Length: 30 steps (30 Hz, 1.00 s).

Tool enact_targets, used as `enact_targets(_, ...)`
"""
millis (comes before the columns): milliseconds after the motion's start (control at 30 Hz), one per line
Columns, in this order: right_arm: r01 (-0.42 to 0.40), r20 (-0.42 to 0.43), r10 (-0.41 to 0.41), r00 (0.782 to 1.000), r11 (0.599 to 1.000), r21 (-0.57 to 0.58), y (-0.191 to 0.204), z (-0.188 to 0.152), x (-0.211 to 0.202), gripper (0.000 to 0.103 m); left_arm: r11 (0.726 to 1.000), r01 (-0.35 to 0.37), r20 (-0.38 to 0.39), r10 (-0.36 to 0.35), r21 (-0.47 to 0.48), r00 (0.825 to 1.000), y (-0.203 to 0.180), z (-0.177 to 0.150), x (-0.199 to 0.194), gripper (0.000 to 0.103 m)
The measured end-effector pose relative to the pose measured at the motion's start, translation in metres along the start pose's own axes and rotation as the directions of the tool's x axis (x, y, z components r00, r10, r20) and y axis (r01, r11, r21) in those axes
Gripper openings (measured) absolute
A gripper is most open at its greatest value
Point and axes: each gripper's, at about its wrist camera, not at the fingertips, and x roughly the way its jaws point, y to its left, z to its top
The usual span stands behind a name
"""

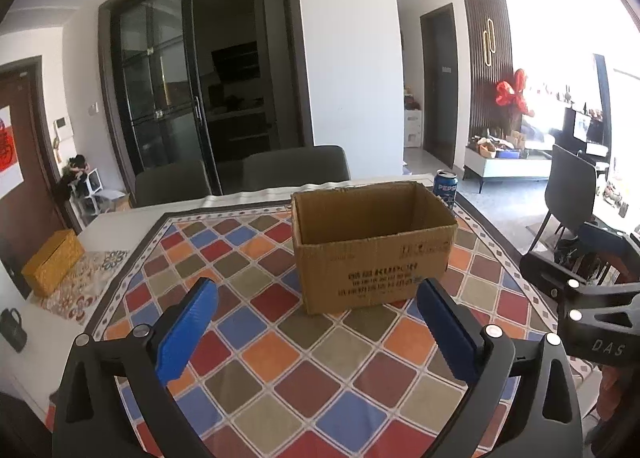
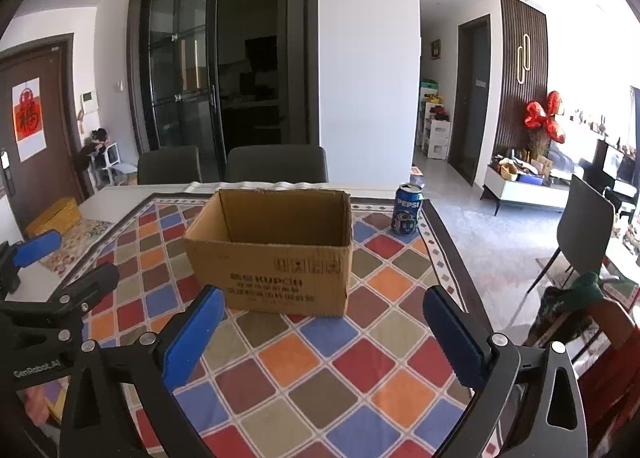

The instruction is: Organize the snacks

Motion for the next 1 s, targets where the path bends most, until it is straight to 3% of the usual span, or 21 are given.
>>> enact_targets(400,-0.010,0.032,0.010,0.999,1.000,-0.009,0.005,-0.023,-0.047,0.101,1.000,0.010,0.030,-0.010,0.001,1.000,-0.003,-0.012,-0.043,0.103)
enact_targets(1000,-0.031,0.068,0.030,0.997,1.000,0.006,0.002,-0.027,-0.072,0.101,1.000,-0.003,0.074,0.003,0.002,0.997,-0.006,-0.013,-0.070,0.103)
